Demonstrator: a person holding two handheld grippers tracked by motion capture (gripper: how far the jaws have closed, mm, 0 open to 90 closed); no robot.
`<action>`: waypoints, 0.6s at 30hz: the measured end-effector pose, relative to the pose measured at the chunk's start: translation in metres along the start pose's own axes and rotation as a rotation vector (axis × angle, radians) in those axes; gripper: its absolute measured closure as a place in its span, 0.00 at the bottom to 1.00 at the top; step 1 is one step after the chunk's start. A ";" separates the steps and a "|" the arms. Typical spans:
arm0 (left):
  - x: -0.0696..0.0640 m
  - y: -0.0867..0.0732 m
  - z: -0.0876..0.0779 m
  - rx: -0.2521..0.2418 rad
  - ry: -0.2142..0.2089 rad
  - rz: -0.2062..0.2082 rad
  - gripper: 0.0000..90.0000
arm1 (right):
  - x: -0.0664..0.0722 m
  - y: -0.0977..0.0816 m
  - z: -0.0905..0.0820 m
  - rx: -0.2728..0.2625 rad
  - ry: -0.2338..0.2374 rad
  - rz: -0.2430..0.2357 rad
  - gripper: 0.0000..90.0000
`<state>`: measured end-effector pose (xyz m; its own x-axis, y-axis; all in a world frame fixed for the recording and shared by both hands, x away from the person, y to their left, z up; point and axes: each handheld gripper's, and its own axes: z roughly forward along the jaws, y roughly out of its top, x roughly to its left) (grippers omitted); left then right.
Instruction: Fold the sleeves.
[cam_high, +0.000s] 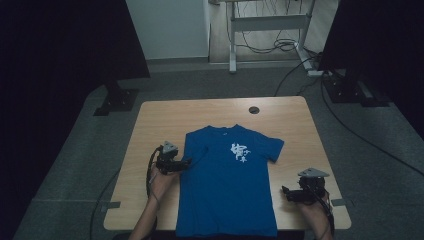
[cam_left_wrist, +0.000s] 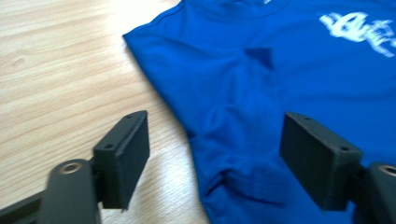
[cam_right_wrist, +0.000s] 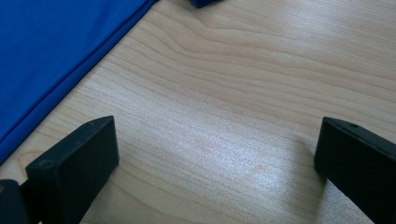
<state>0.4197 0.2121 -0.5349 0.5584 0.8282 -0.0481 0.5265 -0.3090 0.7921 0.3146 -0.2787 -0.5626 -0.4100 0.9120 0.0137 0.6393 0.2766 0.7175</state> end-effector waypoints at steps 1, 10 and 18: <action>-0.001 0.001 -0.002 -0.008 -0.004 0.002 0.24 | 0.000 0.000 0.000 0.000 0.000 0.000 0.00; -0.008 0.009 -0.023 -0.049 -0.027 0.006 0.18 | 0.000 0.000 0.000 0.000 0.000 0.000 0.00; -0.012 0.008 -0.046 -0.065 -0.012 0.020 0.18 | 0.000 0.000 0.000 0.000 0.000 0.000 0.00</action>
<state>0.3882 0.2212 -0.4998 0.5763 0.8163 -0.0393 0.4725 -0.2936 0.8310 0.3146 -0.2787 -0.5626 -0.4098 0.9121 0.0137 0.6394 0.2766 0.7174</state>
